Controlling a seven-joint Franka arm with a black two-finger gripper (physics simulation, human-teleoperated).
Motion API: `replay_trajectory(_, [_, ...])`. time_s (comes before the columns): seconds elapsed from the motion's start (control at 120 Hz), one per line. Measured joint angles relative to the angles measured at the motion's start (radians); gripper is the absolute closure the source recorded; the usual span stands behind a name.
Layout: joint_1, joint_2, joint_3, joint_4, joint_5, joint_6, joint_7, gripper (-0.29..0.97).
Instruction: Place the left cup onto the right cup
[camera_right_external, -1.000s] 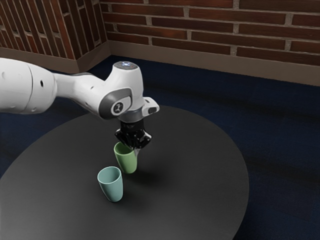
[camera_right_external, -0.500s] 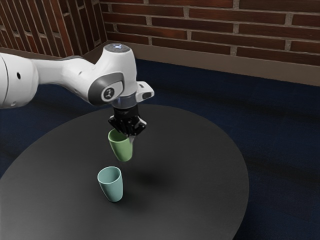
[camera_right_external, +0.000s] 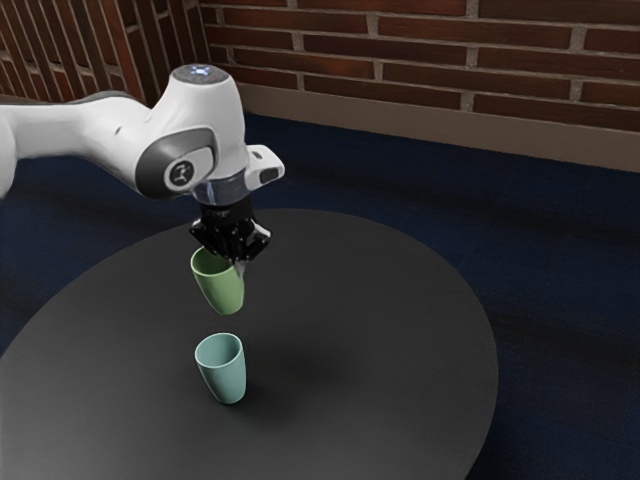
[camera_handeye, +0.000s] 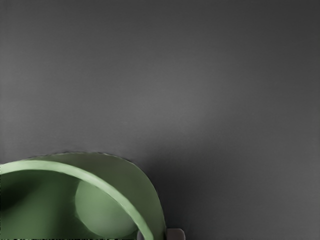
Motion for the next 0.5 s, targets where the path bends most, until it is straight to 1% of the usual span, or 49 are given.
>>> replay_trajectory(0.225, [-0.008, -0.079, -0.026, -0.069, 0.001, -0.006, -0.034, 0.79])
replay_trajectory(0.5, [-0.009, -0.123, -0.057, -0.109, 0.000, -0.007, -0.087, 0.79])
